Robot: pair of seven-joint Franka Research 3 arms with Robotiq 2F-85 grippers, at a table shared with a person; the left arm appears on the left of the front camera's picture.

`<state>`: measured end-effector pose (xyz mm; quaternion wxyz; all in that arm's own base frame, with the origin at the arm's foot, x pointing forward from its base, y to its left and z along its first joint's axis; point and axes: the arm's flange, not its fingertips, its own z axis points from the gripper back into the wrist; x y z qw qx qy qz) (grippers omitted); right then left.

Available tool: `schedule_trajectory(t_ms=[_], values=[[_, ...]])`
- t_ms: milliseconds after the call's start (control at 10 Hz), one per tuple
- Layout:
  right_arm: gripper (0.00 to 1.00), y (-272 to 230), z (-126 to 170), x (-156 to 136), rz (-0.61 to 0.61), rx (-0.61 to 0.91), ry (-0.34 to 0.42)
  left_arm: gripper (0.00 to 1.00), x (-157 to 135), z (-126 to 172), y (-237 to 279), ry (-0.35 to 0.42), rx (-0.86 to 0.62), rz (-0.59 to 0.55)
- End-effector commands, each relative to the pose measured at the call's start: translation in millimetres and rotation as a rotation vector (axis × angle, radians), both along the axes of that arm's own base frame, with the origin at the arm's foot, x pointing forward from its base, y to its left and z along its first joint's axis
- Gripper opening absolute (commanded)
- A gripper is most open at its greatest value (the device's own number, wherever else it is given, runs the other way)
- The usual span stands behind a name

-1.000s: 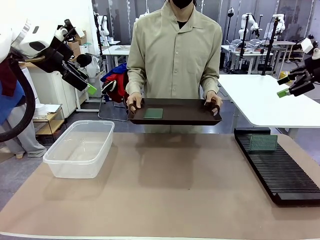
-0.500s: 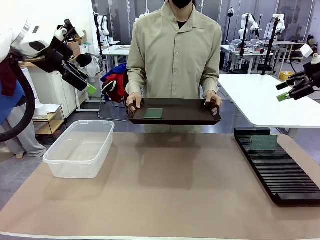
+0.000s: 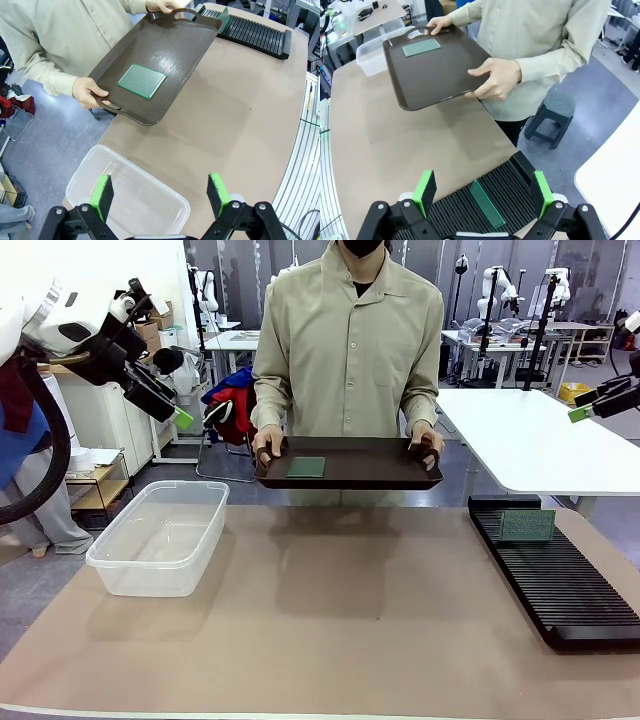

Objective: Sort PCBs into racks and boxes based on the side picked up.
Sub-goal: Pick up the Blank PCB handed by the Human.

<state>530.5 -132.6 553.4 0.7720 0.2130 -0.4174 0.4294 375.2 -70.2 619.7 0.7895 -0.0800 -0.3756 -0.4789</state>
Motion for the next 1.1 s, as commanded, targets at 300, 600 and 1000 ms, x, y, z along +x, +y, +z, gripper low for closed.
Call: schedule_trajectory(t_ms=[300,600,1000], values=[[1.00,-4.9,13.9,-37.0,-0.034,-0.034,0.019,1.00,0.1,-0.8,1.9,0.004,0.009,-0.015],[1.00,-7.8,20.8,-50.4,-0.012,-0.040,-0.023,1.00,0.1,-0.8,1.9,0.004,0.009,-0.015],[1.00,-9.5,28.4,-47.3,-0.016,-0.044,-0.023,1.00,0.1,-0.8,1.9,0.004,0.009,-0.015]])
